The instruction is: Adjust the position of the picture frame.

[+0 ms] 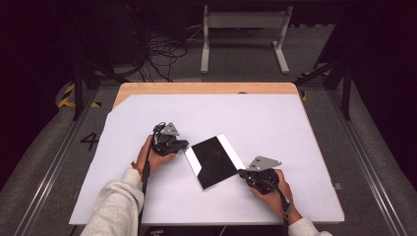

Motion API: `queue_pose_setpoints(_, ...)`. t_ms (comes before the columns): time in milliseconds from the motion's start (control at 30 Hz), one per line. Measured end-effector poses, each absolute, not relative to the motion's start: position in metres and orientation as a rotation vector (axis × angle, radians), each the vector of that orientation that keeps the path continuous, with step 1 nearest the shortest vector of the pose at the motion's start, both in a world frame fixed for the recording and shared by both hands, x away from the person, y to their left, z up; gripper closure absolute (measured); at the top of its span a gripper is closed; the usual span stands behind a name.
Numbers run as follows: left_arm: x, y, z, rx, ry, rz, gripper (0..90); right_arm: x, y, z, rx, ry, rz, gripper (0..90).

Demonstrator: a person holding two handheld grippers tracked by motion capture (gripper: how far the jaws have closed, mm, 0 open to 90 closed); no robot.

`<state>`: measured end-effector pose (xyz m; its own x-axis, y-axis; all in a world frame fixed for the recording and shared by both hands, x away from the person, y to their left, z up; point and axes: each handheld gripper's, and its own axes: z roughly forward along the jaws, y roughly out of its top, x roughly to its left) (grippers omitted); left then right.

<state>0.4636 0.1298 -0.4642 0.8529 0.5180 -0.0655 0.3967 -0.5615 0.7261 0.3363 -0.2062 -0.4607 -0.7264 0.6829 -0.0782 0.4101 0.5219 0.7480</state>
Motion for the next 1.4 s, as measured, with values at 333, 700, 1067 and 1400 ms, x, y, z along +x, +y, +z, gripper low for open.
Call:
queue_pose_setpoints(333, 0.457, 0.132, -0.464, 2.24, 0.653, 0.104, 89.9, 0.34, -0.211, -0.461, 0.9, 2.399, 1.039, 90.0)
queue_pose_setpoints(700, 0.432, 0.132, -0.462, 2.276, 0.604, 0.111, 89.9, 0.353, -0.217, -0.46, 0.938, 2.373, 1.019, 90.0)
queue_pose_setpoints(1067, 0.418, 0.133, -0.463, 2.278, 0.596, 0.097, 90.0, 0.366, -0.218, -0.459, 0.954, 2.366, 1.002, 90.0)
queue_pose_setpoints(1400, 0.408, 0.132, -0.463, 2.282, 0.57, 0.066, 89.9, 0.386, -0.216, -0.459, 1.004, 2.325, 1.0, 90.0)
